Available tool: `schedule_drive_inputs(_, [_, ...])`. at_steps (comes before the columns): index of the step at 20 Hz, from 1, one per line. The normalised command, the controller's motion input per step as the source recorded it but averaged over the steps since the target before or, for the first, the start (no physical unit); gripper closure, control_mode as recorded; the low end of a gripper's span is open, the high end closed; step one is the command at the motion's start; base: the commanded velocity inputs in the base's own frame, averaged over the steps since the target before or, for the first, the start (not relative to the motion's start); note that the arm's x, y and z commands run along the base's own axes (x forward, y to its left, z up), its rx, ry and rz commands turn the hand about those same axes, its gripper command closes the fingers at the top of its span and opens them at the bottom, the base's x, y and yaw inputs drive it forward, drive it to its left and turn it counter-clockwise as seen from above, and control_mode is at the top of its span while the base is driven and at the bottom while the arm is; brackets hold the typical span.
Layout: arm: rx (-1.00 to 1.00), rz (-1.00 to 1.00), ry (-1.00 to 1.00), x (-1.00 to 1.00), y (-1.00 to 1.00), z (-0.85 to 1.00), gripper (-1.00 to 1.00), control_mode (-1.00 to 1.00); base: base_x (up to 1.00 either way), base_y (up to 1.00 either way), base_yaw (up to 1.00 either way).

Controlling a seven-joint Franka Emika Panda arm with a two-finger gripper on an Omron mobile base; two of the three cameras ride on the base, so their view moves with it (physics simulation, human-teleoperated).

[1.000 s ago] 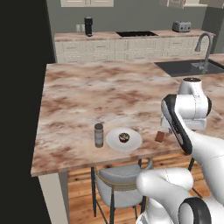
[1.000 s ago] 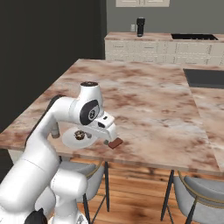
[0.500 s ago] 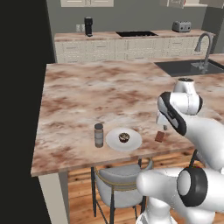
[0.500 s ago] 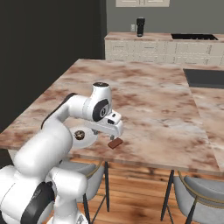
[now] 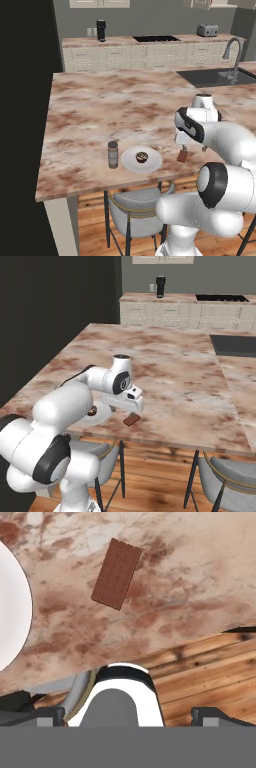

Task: Take the cinnamon bottle from the cabinet and place it on the dining table, next to the plate with the cupcake. Then take the chocolate from the dining counter and place it on the cupcake plate.

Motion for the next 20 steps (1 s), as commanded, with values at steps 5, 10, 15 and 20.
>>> schedule_drive_inputs(5, [0.0,0.0,0.0,0.22,-0.02,-0.34,-1.0,-1.0,0.0,0.0,0.0])
schedule_drive_inputs(10, [0.0,-0.03,0.0,0.28,-0.02,-0.3,-1.0,-1.0,0.0,0.0,0.0])
schedule_drive_inputs(15, [0.0,-0.06,0.0,0.3,0.0,-0.27,-1.0,-1.0,0.0,0.0,0.0])
schedule_drive_inputs(20, [0.0,-0.05,0.0,0.34,0.0,-0.28,-1.0,-1.0,0.0,0.0,0.0])
